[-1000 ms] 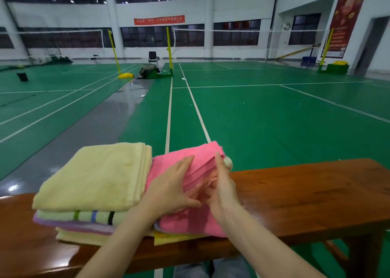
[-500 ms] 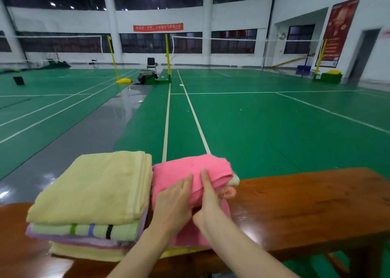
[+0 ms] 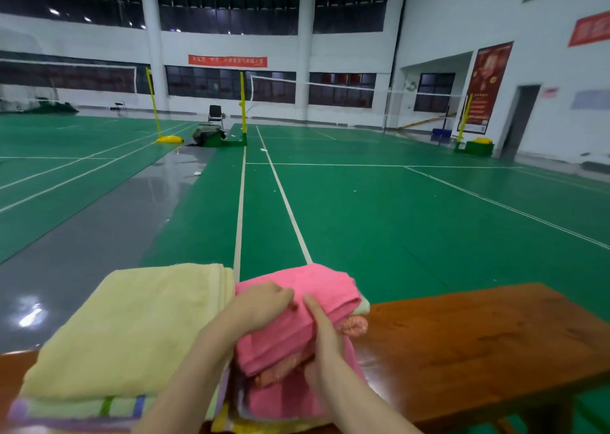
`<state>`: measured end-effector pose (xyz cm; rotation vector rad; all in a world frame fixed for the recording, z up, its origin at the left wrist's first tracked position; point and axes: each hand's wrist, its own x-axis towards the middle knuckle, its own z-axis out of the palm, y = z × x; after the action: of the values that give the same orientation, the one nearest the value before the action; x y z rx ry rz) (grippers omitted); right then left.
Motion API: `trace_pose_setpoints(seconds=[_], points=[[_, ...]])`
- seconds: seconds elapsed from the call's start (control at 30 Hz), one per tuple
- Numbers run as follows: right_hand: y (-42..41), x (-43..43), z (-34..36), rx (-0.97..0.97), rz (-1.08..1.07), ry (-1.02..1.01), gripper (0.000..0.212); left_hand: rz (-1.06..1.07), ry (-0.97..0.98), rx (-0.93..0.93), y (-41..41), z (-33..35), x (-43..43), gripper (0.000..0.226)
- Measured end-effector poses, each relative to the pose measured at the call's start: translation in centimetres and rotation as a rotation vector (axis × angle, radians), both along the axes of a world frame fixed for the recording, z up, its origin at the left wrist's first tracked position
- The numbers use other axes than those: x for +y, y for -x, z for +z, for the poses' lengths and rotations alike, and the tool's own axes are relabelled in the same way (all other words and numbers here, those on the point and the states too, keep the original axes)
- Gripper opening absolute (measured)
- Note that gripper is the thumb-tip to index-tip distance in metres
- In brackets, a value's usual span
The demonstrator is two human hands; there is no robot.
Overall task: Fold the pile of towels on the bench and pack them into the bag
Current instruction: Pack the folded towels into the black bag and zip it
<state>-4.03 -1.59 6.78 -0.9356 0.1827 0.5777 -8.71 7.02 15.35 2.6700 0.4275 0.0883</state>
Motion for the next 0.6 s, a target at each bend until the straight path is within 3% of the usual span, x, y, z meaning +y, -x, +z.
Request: trace_pose_setpoints(seconds=[0.1, 0.17, 0.27, 0.4, 0.53, 0.6], points=[[-1.0, 0.7, -1.8, 0.084, -0.066, 0.001, 0.111, -0.054, 0.236, -0.193, -1.4, -0.4, 0.7, 0.048], [-1.0, 1.1, -1.8, 0.094, -0.083, 0.038, 0.107, -0.122, 0.164, -0.134, -2.2, -1.9, 0.5, 0.046], [-0.9, 1.1, -0.4, 0.069, -0.109, 0.034, 0.08, -0.04, 0.001, 0.11, -3.0, -3.9, 0.2, 0.045], [-2.3, 0.2, 1.2, 0.042, -0.122, 0.098, 0.042, -0.011, 0.042, 0.085, -3.6, -3.2, 0.0, 0.049], [-3.9, -0.3, 3.8, 0.015, -0.079, 0.044, 0.063, -0.031, 0.097, 0.035, -5.3, -1.3, 0.9, 0.082], [-4.6, -1.5, 5.8, -0.01, -0.109, 0.041, 0.052, -0.09, 0.203, -0.052, -6.2, 0.8, 0.0, 0.072]])
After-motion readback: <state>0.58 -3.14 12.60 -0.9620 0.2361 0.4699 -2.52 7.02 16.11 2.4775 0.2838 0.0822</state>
